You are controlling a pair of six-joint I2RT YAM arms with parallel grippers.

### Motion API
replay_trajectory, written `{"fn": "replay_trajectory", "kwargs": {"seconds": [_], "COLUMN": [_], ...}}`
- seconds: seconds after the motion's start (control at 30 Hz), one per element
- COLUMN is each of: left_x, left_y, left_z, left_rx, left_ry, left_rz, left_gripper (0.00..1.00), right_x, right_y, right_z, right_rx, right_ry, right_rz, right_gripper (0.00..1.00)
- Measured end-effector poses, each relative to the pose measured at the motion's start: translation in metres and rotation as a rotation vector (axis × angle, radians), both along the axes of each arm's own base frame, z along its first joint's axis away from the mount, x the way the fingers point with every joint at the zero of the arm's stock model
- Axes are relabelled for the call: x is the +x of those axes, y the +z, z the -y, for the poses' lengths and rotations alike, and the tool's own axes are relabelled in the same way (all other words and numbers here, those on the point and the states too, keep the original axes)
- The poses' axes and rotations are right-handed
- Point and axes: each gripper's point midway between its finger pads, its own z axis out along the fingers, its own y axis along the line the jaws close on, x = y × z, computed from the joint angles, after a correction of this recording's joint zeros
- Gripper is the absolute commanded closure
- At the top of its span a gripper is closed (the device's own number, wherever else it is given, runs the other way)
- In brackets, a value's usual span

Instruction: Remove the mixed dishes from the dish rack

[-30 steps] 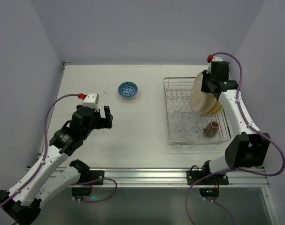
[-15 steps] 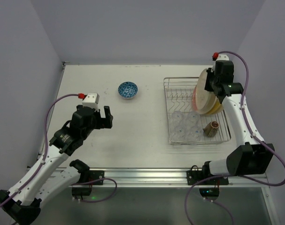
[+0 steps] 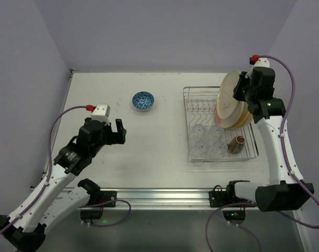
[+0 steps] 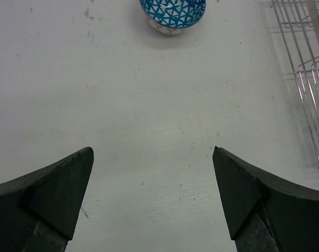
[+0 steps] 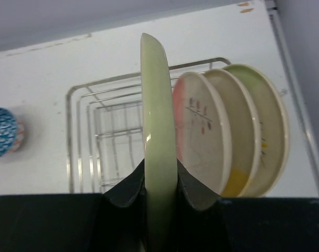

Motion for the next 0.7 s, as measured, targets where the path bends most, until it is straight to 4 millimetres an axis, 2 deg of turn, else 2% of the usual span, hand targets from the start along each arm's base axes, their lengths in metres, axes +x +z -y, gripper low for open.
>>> {"fn": "replay_trajectory", "kwargs": {"seconds": [0.1, 0.17, 0.27, 0.37, 0.5, 0.6, 0.7], "left_x": [-0.003, -0.005, -0.005, -0.001, 0.011, 0.02, 0.023], "left_y": [0.007, 0.019, 0.045, 0.076, 0.106, 0.105, 0.101], "left_z": [0.005, 0.016, 0.042, 0.072, 0.112, 0.136, 0.156], "left_rx": [-0.034, -0.084, -0.194, -0.31, -0.435, -0.486, -0.534], "left_ry": [-0.029, -0.078, -0.175, -0.284, -0.425, -0.496, -0.574], "left_rz": [0.016, 0.033, 0.078, 0.124, 0.156, 0.126, 0.093], "left_gripper": [0.0, 0.0, 0.0, 0.0, 0.0, 0.0, 0.0], "right_x": [-0.01, -0.02, -0.038, -0.056, -0.069, -0.072, -0.078], "right_y": [0.018, 0.035, 0.055, 0.066, 0.062, 0.055, 0.058], "right_z": [-0.022, -0.048, -0.084, -0.119, -0.152, -0.162, -0.169], "right_rx": [0.11, 0.217, 0.37, 0.533, 0.714, 0.795, 0.851], "right_ry": [0.082, 0.184, 0.338, 0.51, 0.682, 0.738, 0.795], "right_rz": [0.051, 0.103, 0.174, 0.209, 0.167, 0.122, 0.11], "right_gripper": [1.0, 1.0, 1.0, 1.0, 1.0, 1.0, 1.0]}}
